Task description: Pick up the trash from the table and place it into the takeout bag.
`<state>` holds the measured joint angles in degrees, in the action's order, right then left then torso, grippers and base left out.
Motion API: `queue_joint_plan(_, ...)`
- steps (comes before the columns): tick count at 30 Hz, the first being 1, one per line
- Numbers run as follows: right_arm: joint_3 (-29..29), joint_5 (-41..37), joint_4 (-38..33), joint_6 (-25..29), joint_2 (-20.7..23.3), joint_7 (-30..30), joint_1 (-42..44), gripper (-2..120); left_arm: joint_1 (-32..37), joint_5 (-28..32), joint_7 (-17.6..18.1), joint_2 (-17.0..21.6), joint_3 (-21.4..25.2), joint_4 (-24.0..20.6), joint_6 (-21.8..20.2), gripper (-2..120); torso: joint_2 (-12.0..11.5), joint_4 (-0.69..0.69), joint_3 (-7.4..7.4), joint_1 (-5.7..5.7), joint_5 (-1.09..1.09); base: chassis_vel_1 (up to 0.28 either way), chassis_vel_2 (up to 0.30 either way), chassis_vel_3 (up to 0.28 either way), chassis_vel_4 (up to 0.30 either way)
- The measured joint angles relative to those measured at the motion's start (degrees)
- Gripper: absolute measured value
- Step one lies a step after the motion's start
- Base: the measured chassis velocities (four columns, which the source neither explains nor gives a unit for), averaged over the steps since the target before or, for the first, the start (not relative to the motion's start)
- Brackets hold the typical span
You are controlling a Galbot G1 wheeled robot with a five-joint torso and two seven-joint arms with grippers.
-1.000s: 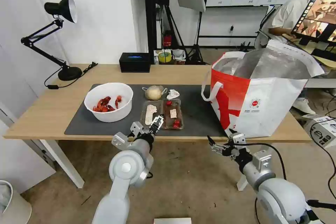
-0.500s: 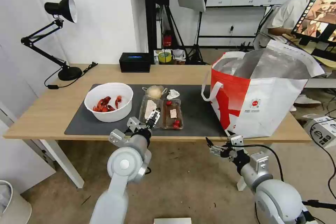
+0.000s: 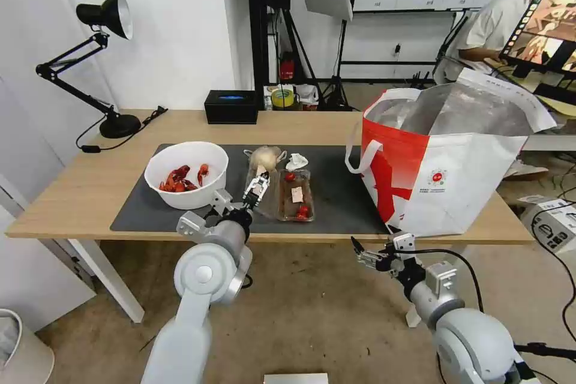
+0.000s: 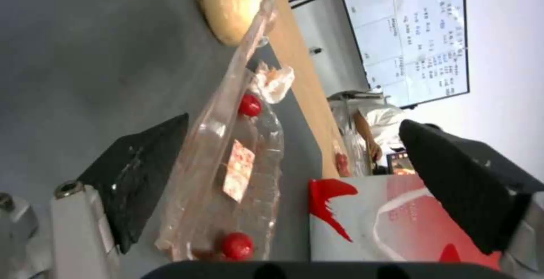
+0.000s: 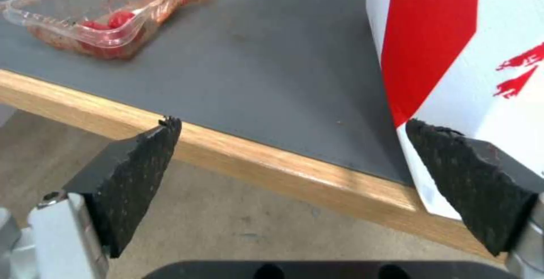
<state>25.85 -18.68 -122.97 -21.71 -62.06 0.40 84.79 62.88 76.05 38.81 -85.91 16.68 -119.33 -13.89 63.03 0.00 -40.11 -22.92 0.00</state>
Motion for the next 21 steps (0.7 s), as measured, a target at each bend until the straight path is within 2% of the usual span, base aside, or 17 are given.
queue_joint_plan(8,0.72,0.06,-0.51,0.00,0.42,0.03,0.28,100,-0.04,-0.11,-0.14,-0.57,-2.19,-0.10,-0.17,100,0.00,0.00,0.00,0.00,0.00,0.000,0.000,0.000,0.000)
queue_joint_plan(21,3.92,-0.27,-3.12,0.02,1.12,0.04,2.31,100,-3.93,-0.49,-0.30,-2.06,-6.82,2.88,-0.31,100,0.00,-0.01,0.00,0.00,0.01,0.000,0.000,0.000,0.000)
